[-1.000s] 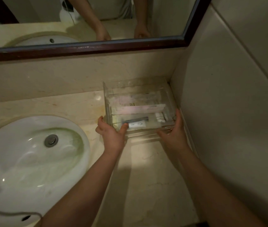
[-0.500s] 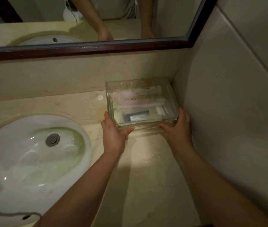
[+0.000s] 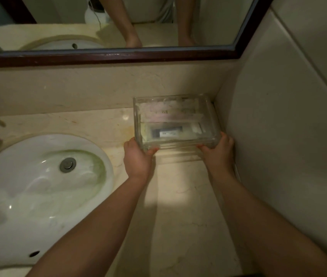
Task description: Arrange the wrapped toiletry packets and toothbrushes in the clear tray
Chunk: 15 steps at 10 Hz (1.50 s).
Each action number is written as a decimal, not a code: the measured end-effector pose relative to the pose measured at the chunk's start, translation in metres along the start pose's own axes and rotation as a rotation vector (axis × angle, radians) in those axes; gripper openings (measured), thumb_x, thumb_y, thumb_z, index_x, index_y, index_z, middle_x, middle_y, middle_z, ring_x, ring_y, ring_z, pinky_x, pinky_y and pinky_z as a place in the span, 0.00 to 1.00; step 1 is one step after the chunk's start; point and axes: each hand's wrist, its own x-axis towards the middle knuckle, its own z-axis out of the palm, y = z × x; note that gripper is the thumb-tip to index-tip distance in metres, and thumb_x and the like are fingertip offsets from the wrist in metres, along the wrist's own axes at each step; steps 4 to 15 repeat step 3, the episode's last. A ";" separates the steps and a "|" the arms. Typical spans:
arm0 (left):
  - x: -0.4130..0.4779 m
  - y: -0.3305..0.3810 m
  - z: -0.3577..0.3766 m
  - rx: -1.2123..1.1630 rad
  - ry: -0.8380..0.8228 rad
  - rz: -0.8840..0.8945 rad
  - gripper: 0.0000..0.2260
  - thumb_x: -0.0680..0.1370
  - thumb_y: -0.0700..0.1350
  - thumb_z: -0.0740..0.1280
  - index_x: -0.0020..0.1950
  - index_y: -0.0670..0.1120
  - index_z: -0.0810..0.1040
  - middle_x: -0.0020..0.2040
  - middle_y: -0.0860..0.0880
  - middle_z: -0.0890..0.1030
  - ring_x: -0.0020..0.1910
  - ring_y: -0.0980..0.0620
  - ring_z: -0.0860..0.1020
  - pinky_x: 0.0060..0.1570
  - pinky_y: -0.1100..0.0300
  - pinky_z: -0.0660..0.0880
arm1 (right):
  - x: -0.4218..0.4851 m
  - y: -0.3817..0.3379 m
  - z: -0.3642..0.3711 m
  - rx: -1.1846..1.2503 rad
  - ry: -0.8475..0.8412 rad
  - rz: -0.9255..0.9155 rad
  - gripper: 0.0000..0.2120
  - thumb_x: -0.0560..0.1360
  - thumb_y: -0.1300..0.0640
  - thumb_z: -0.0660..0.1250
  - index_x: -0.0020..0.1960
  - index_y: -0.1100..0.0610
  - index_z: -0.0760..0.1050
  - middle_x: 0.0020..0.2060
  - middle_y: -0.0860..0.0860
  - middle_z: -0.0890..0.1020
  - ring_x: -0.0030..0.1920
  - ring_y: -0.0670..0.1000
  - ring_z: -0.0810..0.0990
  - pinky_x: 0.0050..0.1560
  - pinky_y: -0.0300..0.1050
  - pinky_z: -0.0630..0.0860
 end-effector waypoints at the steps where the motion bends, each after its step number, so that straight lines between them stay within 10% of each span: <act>1: 0.000 0.003 0.000 0.000 -0.030 -0.018 0.26 0.68 0.53 0.76 0.59 0.41 0.74 0.55 0.42 0.74 0.50 0.43 0.76 0.49 0.52 0.73 | 0.000 -0.002 -0.001 -0.023 -0.025 0.001 0.42 0.64 0.46 0.78 0.69 0.64 0.66 0.64 0.61 0.70 0.63 0.62 0.72 0.63 0.51 0.69; 3: -0.013 -0.020 -0.020 -0.073 -0.085 -0.066 0.27 0.72 0.49 0.74 0.67 0.41 0.71 0.56 0.46 0.76 0.55 0.47 0.76 0.52 0.59 0.70 | 0.006 0.000 -0.010 -0.001 -0.081 0.022 0.30 0.67 0.52 0.74 0.64 0.63 0.71 0.59 0.63 0.75 0.58 0.65 0.76 0.58 0.53 0.73; 15: -0.013 -0.020 -0.020 -0.073 -0.085 -0.066 0.27 0.72 0.49 0.74 0.67 0.41 0.71 0.56 0.46 0.76 0.55 0.47 0.76 0.52 0.59 0.70 | 0.006 0.000 -0.010 -0.001 -0.081 0.022 0.30 0.67 0.52 0.74 0.64 0.63 0.71 0.59 0.63 0.75 0.58 0.65 0.76 0.58 0.53 0.73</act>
